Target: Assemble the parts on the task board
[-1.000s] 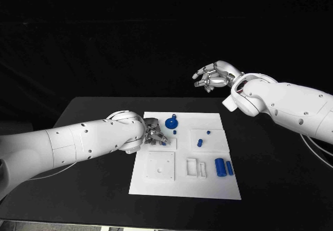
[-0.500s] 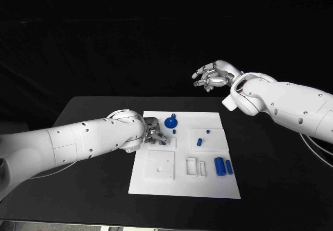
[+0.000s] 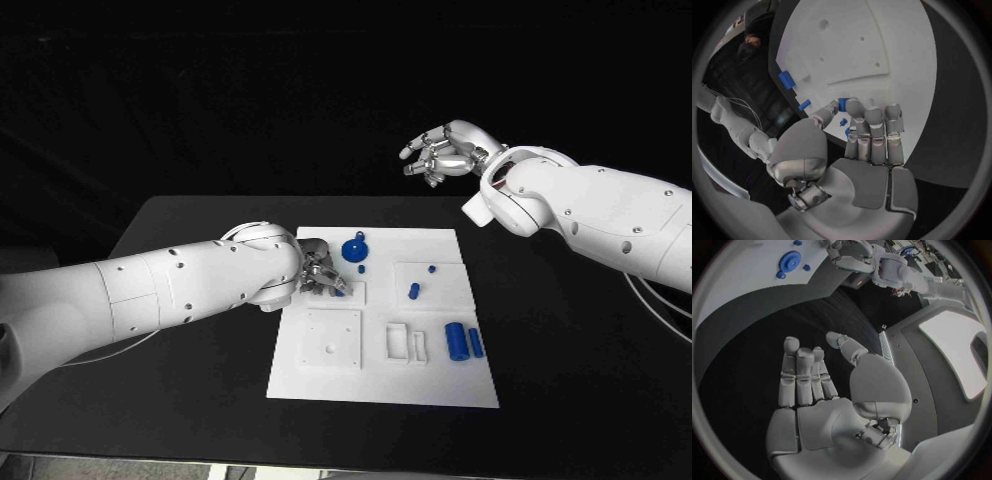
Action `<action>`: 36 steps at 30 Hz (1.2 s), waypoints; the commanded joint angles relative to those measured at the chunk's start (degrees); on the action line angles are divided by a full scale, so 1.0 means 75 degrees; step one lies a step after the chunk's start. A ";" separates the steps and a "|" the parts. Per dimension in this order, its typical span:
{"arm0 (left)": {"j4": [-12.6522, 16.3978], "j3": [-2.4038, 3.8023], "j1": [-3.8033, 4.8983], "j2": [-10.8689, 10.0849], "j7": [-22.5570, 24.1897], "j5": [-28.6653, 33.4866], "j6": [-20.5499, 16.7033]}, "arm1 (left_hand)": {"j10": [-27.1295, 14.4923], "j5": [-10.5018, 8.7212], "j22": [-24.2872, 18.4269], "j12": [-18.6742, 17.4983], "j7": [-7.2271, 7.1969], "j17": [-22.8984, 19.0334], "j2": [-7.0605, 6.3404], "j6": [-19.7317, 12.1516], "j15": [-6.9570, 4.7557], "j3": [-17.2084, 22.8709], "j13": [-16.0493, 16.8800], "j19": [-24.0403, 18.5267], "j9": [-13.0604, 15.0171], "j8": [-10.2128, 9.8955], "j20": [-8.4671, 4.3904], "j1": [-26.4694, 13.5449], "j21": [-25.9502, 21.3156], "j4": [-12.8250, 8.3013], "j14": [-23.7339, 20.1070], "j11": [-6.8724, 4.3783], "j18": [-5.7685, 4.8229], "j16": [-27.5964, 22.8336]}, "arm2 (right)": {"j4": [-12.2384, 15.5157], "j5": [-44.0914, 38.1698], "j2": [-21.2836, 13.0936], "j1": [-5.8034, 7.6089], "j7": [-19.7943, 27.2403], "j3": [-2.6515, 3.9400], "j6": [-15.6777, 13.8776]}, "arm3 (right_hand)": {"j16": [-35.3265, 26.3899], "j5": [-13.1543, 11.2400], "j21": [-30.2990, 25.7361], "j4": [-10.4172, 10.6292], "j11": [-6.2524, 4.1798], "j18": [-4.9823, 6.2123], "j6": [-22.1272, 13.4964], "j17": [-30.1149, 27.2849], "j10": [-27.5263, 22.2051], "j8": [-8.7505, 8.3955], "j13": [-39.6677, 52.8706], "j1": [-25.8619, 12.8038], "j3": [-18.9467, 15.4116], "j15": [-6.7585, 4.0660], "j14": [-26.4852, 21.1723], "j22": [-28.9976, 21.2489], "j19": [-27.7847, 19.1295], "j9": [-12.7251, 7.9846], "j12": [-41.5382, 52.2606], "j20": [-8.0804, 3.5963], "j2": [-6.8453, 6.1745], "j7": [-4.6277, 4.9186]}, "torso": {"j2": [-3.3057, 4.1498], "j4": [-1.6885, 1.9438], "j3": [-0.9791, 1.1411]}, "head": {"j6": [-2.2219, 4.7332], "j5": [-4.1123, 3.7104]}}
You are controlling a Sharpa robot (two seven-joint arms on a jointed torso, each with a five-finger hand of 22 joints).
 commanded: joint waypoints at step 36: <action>0.0223 -0.0024 0.0000 -0.0346 -0.0082 0.0545 0.0064 | -0.0036 0.1615 0.0137 0.0046 0.0034 -0.0148 0.1202 0.0051 -0.0003 0.0352 -0.0138 -0.0027 -0.0146 0.0087 -0.0754 0.0050 -0.0035 -0.1002 -0.0023 -0.0012 -0.0048 0.0036 | -0.0042 -0.0046 -0.0005 -0.0048 0.0013 0.0002 0.0113 | 0.0042 0.0030 -0.0031 0.0003 -0.0012 0.0120 -0.0021 -0.0019 -0.0043 0.0007 -0.0017 -0.0039 -0.0033 0.0002 -0.0059 0.0146 0.0017 0.0010 0.0053 0.0024 0.0002 0.0057 | -0.0016 0.0005 0.0004 | 0.0086 0.0007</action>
